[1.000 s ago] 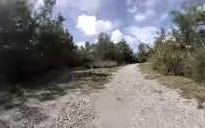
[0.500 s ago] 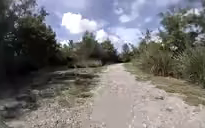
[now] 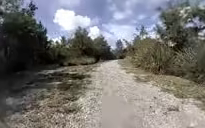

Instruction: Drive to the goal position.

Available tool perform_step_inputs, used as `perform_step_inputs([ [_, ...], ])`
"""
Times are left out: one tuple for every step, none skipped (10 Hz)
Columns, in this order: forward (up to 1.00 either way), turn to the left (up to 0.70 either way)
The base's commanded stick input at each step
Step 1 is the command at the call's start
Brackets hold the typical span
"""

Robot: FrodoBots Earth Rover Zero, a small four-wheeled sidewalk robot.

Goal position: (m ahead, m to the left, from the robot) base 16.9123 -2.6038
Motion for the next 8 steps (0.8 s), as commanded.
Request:
perform_step_inputs([
  [0.85, 0.0],
  [0.85, 0.0],
  [0.85, 0.0],
  [0.85, 0.0],
  [0.85, 0.0],
  [0.85, 0.0],
  [0.85, 0.0],
  [0.85, 0.0],
])
